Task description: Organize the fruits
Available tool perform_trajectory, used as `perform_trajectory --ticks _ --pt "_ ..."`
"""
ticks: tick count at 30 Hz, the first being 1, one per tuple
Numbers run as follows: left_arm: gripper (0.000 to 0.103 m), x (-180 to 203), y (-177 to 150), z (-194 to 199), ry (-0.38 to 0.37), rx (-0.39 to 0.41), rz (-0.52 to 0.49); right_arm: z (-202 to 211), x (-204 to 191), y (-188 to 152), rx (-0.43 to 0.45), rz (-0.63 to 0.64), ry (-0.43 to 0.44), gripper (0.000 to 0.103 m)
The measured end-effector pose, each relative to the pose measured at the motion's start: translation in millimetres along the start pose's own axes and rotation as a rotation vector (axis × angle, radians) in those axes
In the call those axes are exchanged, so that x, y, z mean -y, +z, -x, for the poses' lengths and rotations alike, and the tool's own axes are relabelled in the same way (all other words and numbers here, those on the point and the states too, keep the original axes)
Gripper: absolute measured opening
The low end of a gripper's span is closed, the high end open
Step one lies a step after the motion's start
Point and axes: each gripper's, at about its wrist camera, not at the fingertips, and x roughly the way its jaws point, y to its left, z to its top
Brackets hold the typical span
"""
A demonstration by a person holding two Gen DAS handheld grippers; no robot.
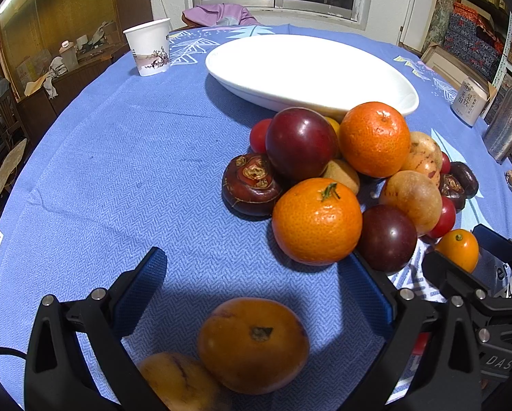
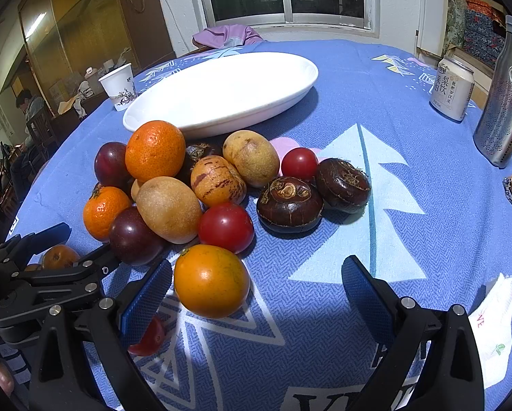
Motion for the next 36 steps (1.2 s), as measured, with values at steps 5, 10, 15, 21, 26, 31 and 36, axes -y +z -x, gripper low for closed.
perform_trajectory --ticks 5,10,15,21,26,31,36 --pt "0.099 -6 -2 8 -0.014 0.017 0.007 0 -2 1 -0.035 0.103 0.014 0.1" --pt "0.099 -9 -3 42 0.053 0.124 -0.024 23 -1 3 0.082 0.103 0.033 0.1" --pt "0.099 -17 -21 74 0.079 0.14 -0.058 55 -3 -2 0.198 0.137 0.085 0.1" --pt "0.099 -32 -58 101 0.034 0.158 -0.057 99 -5 -29 0.31 0.177 0.045 0.1" --pt "0.099 -28 -75 109 0.002 0.155 -0.054 110 4 -52 0.285 0.131 0.059 0.1" --pt "0.099 -19 -80 115 0.014 0.156 -0.001 110 18 -58 0.238 0.057 0.079 0.1" --pt "0.099 -9 -91 125 -0.022 0.173 0.014 118 28 -75 0.212 -0.008 0.112 0.1"
